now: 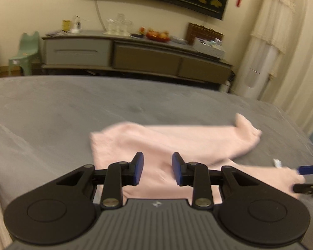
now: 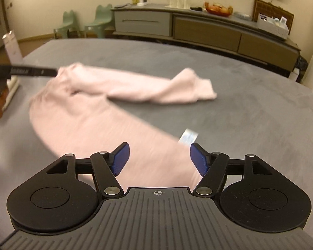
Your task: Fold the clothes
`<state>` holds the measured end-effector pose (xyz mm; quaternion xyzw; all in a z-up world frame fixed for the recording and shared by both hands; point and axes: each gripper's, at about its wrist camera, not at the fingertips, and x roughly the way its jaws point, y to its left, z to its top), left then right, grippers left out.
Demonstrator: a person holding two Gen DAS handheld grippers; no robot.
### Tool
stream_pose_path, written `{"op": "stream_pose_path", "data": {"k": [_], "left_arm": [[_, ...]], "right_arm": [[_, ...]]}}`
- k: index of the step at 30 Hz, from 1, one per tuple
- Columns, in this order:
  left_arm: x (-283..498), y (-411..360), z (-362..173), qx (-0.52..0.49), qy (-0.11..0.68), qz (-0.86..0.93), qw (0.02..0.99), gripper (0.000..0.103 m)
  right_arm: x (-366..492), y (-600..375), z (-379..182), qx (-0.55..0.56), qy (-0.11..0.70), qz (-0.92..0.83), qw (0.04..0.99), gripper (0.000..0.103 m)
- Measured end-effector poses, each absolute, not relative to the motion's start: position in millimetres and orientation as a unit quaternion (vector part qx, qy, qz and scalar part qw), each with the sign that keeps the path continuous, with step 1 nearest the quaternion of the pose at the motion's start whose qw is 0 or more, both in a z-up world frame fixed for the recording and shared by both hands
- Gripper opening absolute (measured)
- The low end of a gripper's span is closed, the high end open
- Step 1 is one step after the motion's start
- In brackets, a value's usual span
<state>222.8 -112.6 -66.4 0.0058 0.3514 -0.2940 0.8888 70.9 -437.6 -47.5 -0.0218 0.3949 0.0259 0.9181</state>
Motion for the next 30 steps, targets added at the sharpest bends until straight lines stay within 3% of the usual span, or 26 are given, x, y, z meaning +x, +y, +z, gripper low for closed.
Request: {"op": "stream_pose_path", "data": {"k": [3, 9, 15, 19, 23, 27, 30], "left_arm": [[210.1, -118.9, -75.6, 0.015, 0.373, -0.31, 0.875, 0.031], [205.2, -115.3, -94.8, 0.024, 0.4, -0.311, 0.862, 0.03], [203.5, -114.5, -94.0, 0.026, 0.396, -0.316, 0.861, 0.03], [204.8, -118.4, -89.2, 0.033, 0.39, -0.312, 0.866, 0.031], [213.2, -117.6, -86.4, 0.04, 0.376, -0.302, 0.875, 0.033], [224.7, -114.6, -92.9, 0.038, 0.381, -0.291, 0.877, 0.032], [227.2, -112.1, -93.6, 0.037, 0.383, -0.289, 0.877, 0.032]], "right_arm": [[72.0, -426.4, -69.3, -0.033, 0.413, 0.019, 0.91, 0.059], [98.5, -432.8, -78.2, -0.045, 0.391, 0.03, 0.919, 0.059], [121.6, -438.2, -70.4, -0.027, 0.409, 0.033, 0.911, 0.063], [145.2, -446.8, -50.0, 0.026, 0.375, 0.021, 0.926, 0.066], [191.1, -455.8, -55.2, 0.033, 0.369, -0.022, 0.929, 0.074], [230.8, -467.8, -71.6, 0.039, 0.378, -0.049, 0.924, 0.073], [247.0, -469.7, -82.1, 0.007, 0.387, -0.062, 0.92, 0.043]]}}
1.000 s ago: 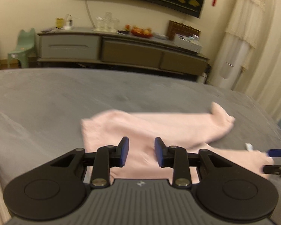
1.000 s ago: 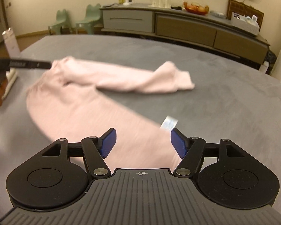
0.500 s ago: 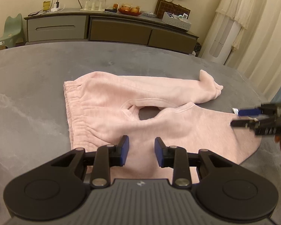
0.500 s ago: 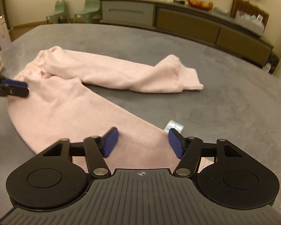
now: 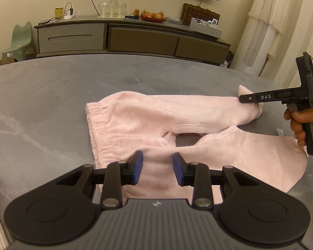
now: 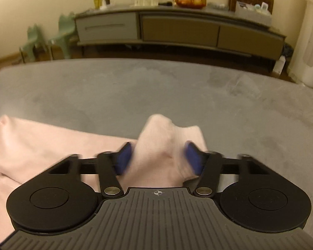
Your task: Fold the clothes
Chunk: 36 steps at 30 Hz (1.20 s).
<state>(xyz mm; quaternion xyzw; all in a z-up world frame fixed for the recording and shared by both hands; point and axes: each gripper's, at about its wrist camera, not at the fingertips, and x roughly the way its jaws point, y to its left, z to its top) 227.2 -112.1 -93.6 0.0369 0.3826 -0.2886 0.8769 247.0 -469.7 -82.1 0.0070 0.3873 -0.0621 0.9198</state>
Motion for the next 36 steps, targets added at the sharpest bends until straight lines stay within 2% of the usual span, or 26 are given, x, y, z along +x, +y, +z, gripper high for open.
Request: {"op": "stream_pose_path", "data": {"k": [1, 3, 6, 10, 12, 15, 18, 19, 20, 24, 25, 26, 27, 28, 29, 30, 34, 36], "left_arm": [[227.1, -111.5, -93.9, 0.036, 0.383, -0.288, 0.877, 0.032], [226.0, -111.2, -93.8, 0.037, 0.382, -0.288, 0.877, 0.032], [225.5, -110.5, -91.7, 0.038, 0.383, -0.286, 0.878, 0.032], [225.0, -107.6, -85.6, 0.032, 0.379, -0.287, 0.879, 0.033], [224.1, -108.9, -84.6, 0.032, 0.376, -0.288, 0.88, 0.033], [224.0, -112.3, -90.8, 0.04, 0.377, -0.281, 0.882, 0.033], [216.8, -112.4, -92.5, 0.055, 0.371, -0.266, 0.888, 0.033], [213.9, -112.2, -92.6, 0.061, 0.369, -0.26, 0.89, 0.033], [210.7, -111.9, -92.8, 0.067, 0.368, -0.254, 0.892, 0.033], [200.9, -107.1, -87.4, 0.064, 0.376, -0.243, 0.892, 0.033], [201.2, -102.3, -81.8, 0.046, 0.38, -0.254, 0.888, 0.033], [201.4, -97.5, -76.2, 0.029, 0.384, -0.265, 0.884, 0.033], [203.5, -92.7, -69.7, 0.015, 0.382, -0.273, 0.883, 0.035], [208.5, -87.8, -61.8, 0.006, 0.372, -0.274, 0.887, 0.039], [213.5, -83.0, -54.0, -0.002, 0.361, -0.276, 0.891, 0.05], [221.6, -79.8, -49.3, -0.006, 0.355, -0.272, 0.894, 0.055], [271.5, -82.1, -56.7, 0.005, 0.371, -0.236, 0.898, 0.056], [292.1, -88.8, -66.4, 0.014, 0.385, -0.239, 0.891, 0.055]], "right_arm": [[249.6, -471.3, -81.9, 0.0, 0.389, -0.069, 0.919, 0.036], [254.0, -476.0, -81.5, -0.019, 0.391, -0.094, 0.915, 0.033], [254.8, -479.7, -82.6, -0.07, 0.393, -0.133, 0.907, 0.041], [207.9, -490.6, -51.5, 0.005, 0.355, -0.096, 0.93, 0.054], [170.2, -490.7, -37.8, 0.043, 0.342, -0.068, 0.936, 0.054], [121.8, -478.0, -42.8, 0.034, 0.37, -0.031, 0.928, 0.054], [93.3, -466.9, -61.1, 0.007, 0.404, -0.022, 0.914, 0.048], [91.9, -465.7, -69.0, -0.001, 0.413, -0.022, 0.911, 0.037], [91.0, -464.7, -76.4, -0.009, 0.42, -0.022, 0.907, 0.032], [111.8, -471.0, -79.2, -0.032, 0.399, -0.014, 0.916, 0.031], [119.4, -475.0, -75.9, -0.03, 0.402, -0.009, 0.915, 0.032], [126.9, -478.9, -72.5, -0.028, 0.406, -0.004, 0.913, 0.038], [134.4, -482.9, -69.2, -0.026, 0.41, 0.001, 0.912, 0.038], [141.7, -487.1, -65.3, -0.023, 0.412, 0.006, 0.911, 0.043], [145.8, -494.8, -54.3, -0.005, 0.392, 0.006, 0.92, 0.052], [150.4, -502.3, -43.8, 0.012, 0.373, 0.005, 0.928, 0.056], [204.0, -520.8, -43.0, 0.034, 0.379, 0.002, 0.925, 0.071], [230.3, -526.4, -58.3, 0.031, 0.393, -0.009, 0.919, 0.073]]}}
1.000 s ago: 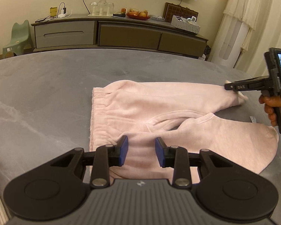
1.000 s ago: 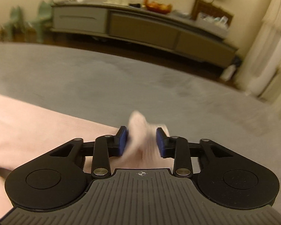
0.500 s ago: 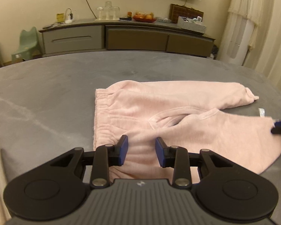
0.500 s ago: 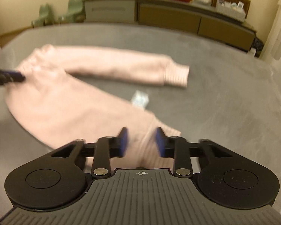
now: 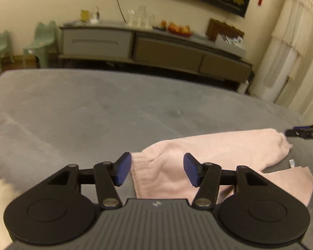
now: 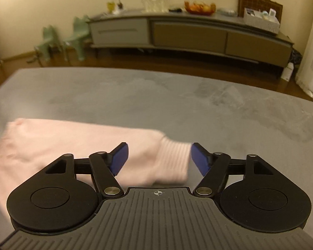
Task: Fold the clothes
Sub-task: 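Grasp the pink sweatshirt hem with the left gripper while the right gripper grasps the sleeve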
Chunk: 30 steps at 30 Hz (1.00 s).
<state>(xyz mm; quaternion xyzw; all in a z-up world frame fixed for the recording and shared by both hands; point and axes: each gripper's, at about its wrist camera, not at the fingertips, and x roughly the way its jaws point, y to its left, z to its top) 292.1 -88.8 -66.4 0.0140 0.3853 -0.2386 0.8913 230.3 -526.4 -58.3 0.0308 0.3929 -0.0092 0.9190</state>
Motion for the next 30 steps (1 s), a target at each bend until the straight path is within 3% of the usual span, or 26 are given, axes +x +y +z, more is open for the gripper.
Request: {"op": "stream_pose_path", "data": {"k": [3, 4, 5, 7, 12, 17, 18, 20, 24, 30], "left_arm": [[305.4, -108.3, -81.2, 0.06, 0.391, -0.246, 0.885, 0.052], [305.8, -113.4, -85.1, 0.071, 0.391, -0.248, 0.883, 0.046], [304.8, -117.2, -86.8, 0.081, 0.384, -0.255, 0.883, 0.025], [302.4, -119.3, -85.0, 0.083, 0.376, -0.262, 0.885, 0.022], [261.0, -97.5, -54.7, 0.059, 0.326, -0.282, 0.9, 0.021], [189.2, -56.1, -40.3, 0.027, 0.326, -0.302, 0.895, 0.029], [179.1, -48.5, -41.1, 0.017, 0.334, -0.301, 0.893, 0.031], [170.9, -35.7, -44.3, -0.017, 0.351, -0.29, 0.89, 0.032], [167.3, -20.4, -40.6, -0.067, 0.365, -0.279, 0.886, 0.031], [177.9, -9.5, -36.5, -0.15, 0.373, -0.275, 0.873, 0.032]], "right_arm": [[258.1, -528.8, -79.6, 0.028, 0.412, -0.001, 0.911, 0.067], [265.5, -528.3, -85.9, 0.028, 0.419, 0.009, 0.907, 0.05], [267.1, -527.8, -89.7, 0.025, 0.419, 0.017, 0.908, 0.033], [267.2, -525.3, -89.3, 0.011, 0.417, 0.025, 0.909, 0.006], [225.4, -512.6, -50.7, -0.031, 0.343, 0.033, 0.938, 0.005], [90.3, -477.5, -32.2, -0.208, 0.228, 0.043, 0.95, 0.008], [70.3, -473.7, -44.4, -0.233, 0.243, 0.039, 0.941, 0.012], [44.7, -474.4, -69.7, -0.249, 0.297, 0.013, 0.922, 0.035], [23.6, -498.2, -77.8, -0.106, 0.356, -0.043, 0.927, 0.036], [27.7, -523.1, -63.7, 0.181, 0.341, -0.003, 0.923, 0.051]]}}
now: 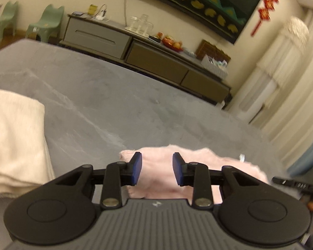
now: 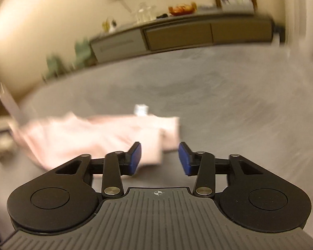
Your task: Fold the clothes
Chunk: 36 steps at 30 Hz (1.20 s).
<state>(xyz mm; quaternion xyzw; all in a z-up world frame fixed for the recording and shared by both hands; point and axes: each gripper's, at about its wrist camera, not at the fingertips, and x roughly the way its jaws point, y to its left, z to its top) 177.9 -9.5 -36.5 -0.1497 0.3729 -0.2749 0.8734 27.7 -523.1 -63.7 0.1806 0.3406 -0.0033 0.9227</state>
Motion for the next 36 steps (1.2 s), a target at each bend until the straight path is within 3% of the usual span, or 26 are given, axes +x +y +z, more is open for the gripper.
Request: {"op": "stream_pose_path", "data": {"k": [2, 5, 6, 8, 10, 11, 19, 25, 30, 36], "left_arm": [[185.6, -12.2, -43.9, -0.174, 0.388, -0.277, 0.862, 0.036], [198.0, -20.4, -62.5, -0.183, 0.42, -0.272, 0.846, 0.036], [200.2, -22.1, -67.4, -0.182, 0.424, -0.27, 0.845, 0.036], [201.9, -23.0, -73.6, -0.182, 0.421, -0.272, 0.846, 0.034], [204.1, -22.9, -77.3, -0.18, 0.417, -0.271, 0.849, 0.017], [205.4, -22.9, -79.1, -0.178, 0.415, -0.27, 0.85, 0.003], [197.5, -21.0, -79.4, -0.16, 0.4, -0.263, 0.863, 0.001], [181.8, -28.6, -74.6, -0.128, 0.383, -0.262, 0.877, 0.003], [161.6, -36.1, -50.6, -0.122, 0.311, -0.307, 0.891, 0.009], [168.5, -72.8, -82.8, -0.065, 0.379, -0.317, 0.867, 0.01]], "right_arm": [[36.3, -523.6, -68.4, 0.204, 0.344, -0.004, 0.917, 0.056], [49.1, -510.7, -84.8, 0.189, 0.372, -0.018, 0.909, 0.052], [55.1, -507.3, -90.8, 0.184, 0.384, -0.017, 0.905, 0.047], [58.1, -501.3, -91.0, 0.172, 0.385, -0.009, 0.907, 0.013], [57.0, -494.2, -85.0, 0.147, 0.377, -0.007, 0.914, 0.01], [56.0, -490.6, -81.4, 0.134, 0.372, -0.008, 0.919, 0.009], [55.0, -489.1, -27.3, 0.067, 0.271, -0.032, 0.96, 0.007], [74.9, -508.9, -81.6, 0.096, 0.367, -0.073, 0.922, 0.007], [72.0, -508.2, -77.6, 0.095, 0.348, -0.075, 0.93, 0.01], [77.4, -508.7, -90.5, 0.072, 0.358, -0.093, 0.926, 0.016]]}}
